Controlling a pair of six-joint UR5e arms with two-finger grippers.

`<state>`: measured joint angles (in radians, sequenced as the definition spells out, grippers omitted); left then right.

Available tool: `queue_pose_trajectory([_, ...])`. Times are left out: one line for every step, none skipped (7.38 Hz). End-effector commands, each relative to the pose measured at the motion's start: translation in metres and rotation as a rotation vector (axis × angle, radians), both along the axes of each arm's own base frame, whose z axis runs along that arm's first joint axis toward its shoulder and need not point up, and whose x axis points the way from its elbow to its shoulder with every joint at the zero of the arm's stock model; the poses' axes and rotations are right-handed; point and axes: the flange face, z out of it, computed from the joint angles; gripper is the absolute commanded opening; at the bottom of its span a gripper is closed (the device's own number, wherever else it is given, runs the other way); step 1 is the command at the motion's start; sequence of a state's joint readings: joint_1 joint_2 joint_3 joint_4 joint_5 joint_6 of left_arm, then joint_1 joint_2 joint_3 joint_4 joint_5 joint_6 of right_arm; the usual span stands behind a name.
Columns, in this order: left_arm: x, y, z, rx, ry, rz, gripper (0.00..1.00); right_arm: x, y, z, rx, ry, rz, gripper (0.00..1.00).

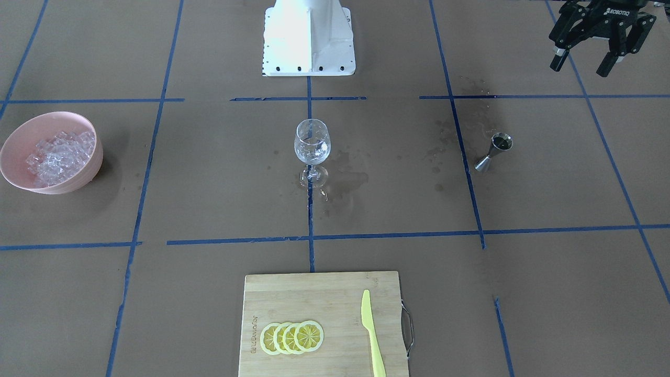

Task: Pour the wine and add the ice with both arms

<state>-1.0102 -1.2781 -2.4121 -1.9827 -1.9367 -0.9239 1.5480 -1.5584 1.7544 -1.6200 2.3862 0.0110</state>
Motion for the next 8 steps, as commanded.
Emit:
queue_pose_trajectory([0.002, 0.024, 0.023, 0.013, 0.006, -0.043, 1.0, -0.003, 0.001, -0.02, -0.036, -0.058, 0.051, 1.0])
queue_pose_trajectory([0.027, 0.029, 0.024, -0.021, 0.013, -0.077, 1.0, -0.006, 0.002, -0.031, -0.047, -0.066, 0.073, 1.0])
queue_pose_trajectory([0.061, 0.039, 0.025, -0.054, 0.026, -0.098, 1.0, -0.008, 0.003, -0.041, -0.058, -0.071, 0.095, 1.0])
queue_pose_trajectory([0.089, 0.051, 0.026, -0.074, 0.034, -0.12, 1.0, -0.016, 0.004, -0.051, -0.064, -0.073, 0.101, 1.0])
queue_pose_trajectory([0.119, 0.069, 0.031, -0.081, 0.028, -0.139, 1.0, -0.024, 0.004, -0.06, -0.075, -0.079, 0.109, 1.0])
queue_pose_trajectory([0.134, 0.078, 0.033, -0.075, 0.026, -0.151, 1.0, -0.028, 0.005, -0.069, -0.073, -0.084, 0.115, 1.0])
queue_pose_trajectory([0.152, 0.086, 0.049, -0.074, -0.01, -0.178, 1.0, -0.044, 0.01, -0.085, -0.101, -0.089, 0.118, 1.0])
queue_pose_trajectory([0.168, 0.09, 0.065, -0.078, -0.024, -0.216, 1.0, -0.067, 0.016, -0.105, -0.142, -0.089, 0.126, 1.0])
